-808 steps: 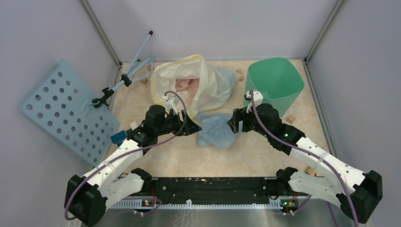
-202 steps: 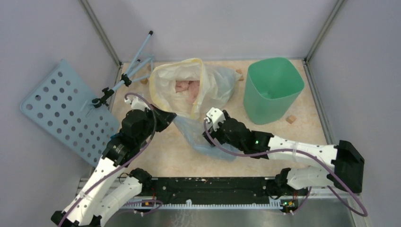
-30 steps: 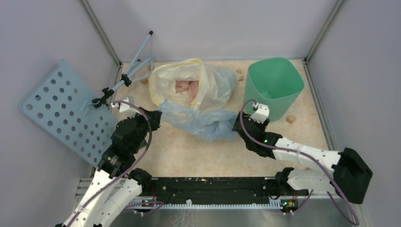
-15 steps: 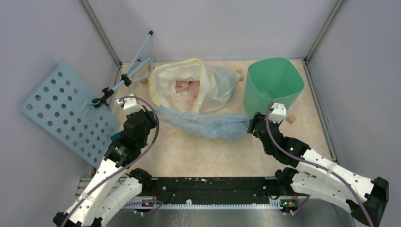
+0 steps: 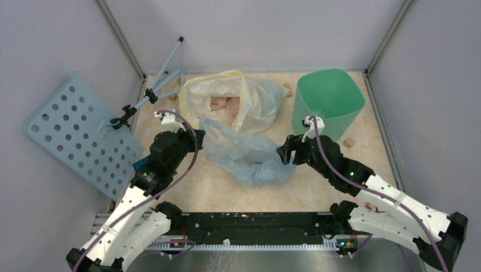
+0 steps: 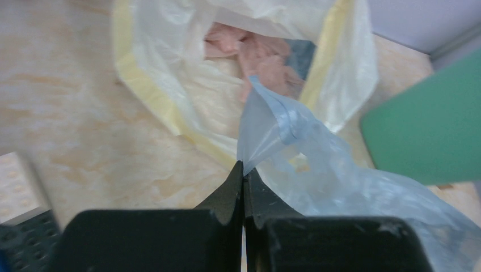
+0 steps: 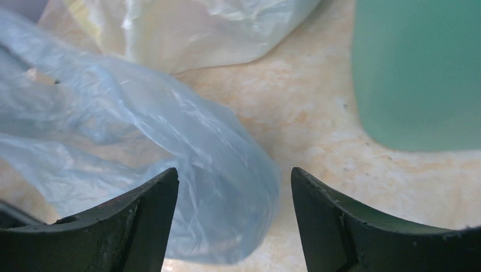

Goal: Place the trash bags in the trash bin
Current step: Unfold the trash bag at the center of the board.

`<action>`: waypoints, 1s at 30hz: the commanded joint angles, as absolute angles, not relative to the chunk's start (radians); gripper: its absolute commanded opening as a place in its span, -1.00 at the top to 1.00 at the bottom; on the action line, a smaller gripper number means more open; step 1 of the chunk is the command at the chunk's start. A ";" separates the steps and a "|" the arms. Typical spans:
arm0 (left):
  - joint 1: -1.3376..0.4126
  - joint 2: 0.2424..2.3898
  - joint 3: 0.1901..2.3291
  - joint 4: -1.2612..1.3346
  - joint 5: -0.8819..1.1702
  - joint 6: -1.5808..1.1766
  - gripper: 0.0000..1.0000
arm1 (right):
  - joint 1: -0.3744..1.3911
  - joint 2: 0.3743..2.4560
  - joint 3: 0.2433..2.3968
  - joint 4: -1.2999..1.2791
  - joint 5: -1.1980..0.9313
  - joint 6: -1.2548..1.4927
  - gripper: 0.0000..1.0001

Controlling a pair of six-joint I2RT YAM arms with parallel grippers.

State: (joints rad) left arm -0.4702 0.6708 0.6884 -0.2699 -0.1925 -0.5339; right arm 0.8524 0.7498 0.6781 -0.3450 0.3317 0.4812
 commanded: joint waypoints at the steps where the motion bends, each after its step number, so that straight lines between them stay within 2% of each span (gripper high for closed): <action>1: -0.468 0.717 0.696 -0.156 0.020 -0.558 1.00 | 0.846 0.828 0.773 -0.316 0.176 0.432 -0.41; 6: -0.468 0.693 0.689 -0.149 0.071 -0.591 1.00 | 0.857 0.849 0.818 -0.404 0.197 0.446 -0.33; 11: -0.468 0.661 0.684 -0.154 0.087 -0.603 1.00 | 1.060 0.913 0.923 -0.572 0.429 0.389 -0.33; 14: -0.467 0.661 0.680 -0.152 0.078 -0.601 1.00 | 1.113 0.893 0.912 -0.520 0.308 0.314 -0.33; 19: -0.468 0.687 0.682 -0.131 0.094 -0.610 1.00 | 1.182 0.900 0.884 -0.415 0.203 0.245 -0.65; 26: -0.467 0.705 0.704 -0.122 0.095 -0.605 1.00 | 1.241 1.058 0.912 -0.401 0.230 0.202 -0.70; 28: -0.468 0.706 0.708 -0.116 0.094 -0.602 1.00 | 1.241 1.088 0.914 -0.378 0.226 0.194 -0.56; 30: -0.468 0.709 0.712 -0.112 0.091 -0.594 1.00 | 1.242 1.107 0.914 -0.349 0.225 0.190 -0.13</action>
State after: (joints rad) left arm -0.4702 0.7055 0.6842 -0.1776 0.0860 -0.6033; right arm 1.2304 1.0855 0.8772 -0.4324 0.2295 0.2207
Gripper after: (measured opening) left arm 0.004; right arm 0.720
